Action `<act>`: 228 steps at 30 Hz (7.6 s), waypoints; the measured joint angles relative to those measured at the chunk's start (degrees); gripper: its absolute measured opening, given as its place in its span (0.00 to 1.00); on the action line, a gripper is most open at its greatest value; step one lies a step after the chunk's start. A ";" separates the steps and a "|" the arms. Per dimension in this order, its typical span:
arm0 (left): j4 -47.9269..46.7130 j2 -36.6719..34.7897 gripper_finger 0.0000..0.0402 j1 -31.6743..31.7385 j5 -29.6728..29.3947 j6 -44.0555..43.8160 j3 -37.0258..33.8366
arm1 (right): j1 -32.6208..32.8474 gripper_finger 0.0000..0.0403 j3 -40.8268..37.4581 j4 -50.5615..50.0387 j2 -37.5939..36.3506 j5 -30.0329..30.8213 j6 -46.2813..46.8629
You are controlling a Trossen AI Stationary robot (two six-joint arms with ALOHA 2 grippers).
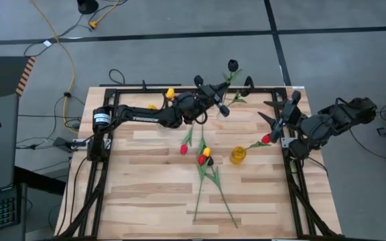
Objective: Sort flowers into vase by color
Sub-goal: Put the left black tulip into the right transparent vase, then put the yellow tulip into the left transparent vase
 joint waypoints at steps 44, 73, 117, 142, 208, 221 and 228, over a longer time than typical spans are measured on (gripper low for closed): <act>1.10 4.66 0.02 2.47 2.35 -3.61 0.85 | -0.09 0.55 0.00 0.64 3.31 0.01 0.02; -5.74 4.30 0.35 1.15 1.44 -6.52 0.85 | -0.09 0.55 0.00 0.96 3.31 0.01 0.07; -66.10 -11.39 0.35 -16.50 13.13 -31.26 0.85 | -0.09 0.55 0.00 0.92 3.29 0.01 0.04; -75.57 -8.26 0.35 -25.57 14.96 -75.41 -3.73 | -0.09 0.55 -0.01 0.87 3.30 0.01 0.04; -72.85 -6.16 0.01 -24.60 7.58 -62.85 -3.78 | 0.13 0.55 -0.02 0.28 -2.89 0.01 0.08; -75.57 -24.22 0.01 -23.62 -20.24 -40.78 -3.74 | 0.13 0.55 -0.02 0.48 -2.69 0.00 0.94; -69.39 -27.63 0.00 -23.56 -25.73 -29.22 -6.53 | 0.07 0.55 -0.02 0.48 -2.70 0.01 2.06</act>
